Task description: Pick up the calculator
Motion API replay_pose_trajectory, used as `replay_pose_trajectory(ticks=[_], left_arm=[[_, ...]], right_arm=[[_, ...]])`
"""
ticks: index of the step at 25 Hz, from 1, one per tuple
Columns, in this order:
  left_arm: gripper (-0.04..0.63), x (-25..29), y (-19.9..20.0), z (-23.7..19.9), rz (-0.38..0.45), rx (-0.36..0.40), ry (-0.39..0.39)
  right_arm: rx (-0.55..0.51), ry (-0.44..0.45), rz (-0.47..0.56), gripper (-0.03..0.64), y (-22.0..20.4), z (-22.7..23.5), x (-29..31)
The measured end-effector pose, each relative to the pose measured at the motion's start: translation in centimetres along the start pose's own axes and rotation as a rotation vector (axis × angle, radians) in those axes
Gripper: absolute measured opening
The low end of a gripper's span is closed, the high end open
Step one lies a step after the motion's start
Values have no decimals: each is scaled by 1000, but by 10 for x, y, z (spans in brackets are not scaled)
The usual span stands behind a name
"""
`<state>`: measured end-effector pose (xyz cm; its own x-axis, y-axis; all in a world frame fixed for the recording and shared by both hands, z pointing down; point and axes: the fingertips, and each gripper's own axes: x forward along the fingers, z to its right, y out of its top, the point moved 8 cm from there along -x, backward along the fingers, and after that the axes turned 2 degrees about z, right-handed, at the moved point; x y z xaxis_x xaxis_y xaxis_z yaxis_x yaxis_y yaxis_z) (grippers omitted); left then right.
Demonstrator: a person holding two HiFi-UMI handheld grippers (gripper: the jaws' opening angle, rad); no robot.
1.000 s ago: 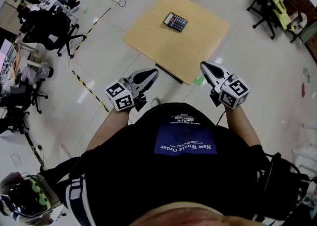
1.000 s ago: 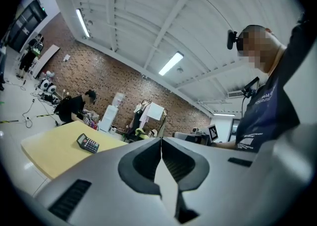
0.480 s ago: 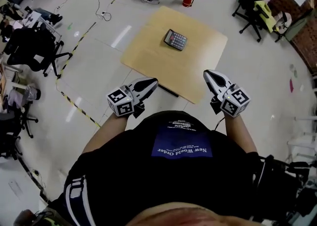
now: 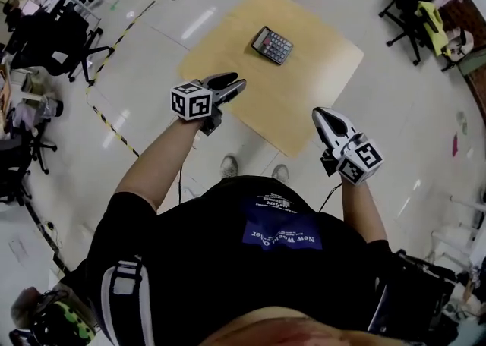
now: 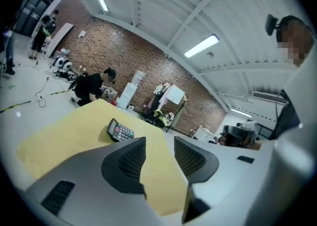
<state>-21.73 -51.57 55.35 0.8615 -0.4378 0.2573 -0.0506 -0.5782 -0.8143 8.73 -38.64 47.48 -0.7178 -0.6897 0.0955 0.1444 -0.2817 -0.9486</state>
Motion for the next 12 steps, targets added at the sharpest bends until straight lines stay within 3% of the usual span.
replay_pose_trajectory(ticks=[5, 9, 12], left_arm=[[269, 55, -4, -84, -32, -138, 192], [293, 101, 0, -133, -59, -212, 258], [293, 132, -1, -159, -89, -215, 290]], right_arm=[[26, -6, 15, -14, -24, 22, -7], [39, -29, 12, -14, -45, 36, -19], [84, -41, 32, -14, -54, 42, -26]])
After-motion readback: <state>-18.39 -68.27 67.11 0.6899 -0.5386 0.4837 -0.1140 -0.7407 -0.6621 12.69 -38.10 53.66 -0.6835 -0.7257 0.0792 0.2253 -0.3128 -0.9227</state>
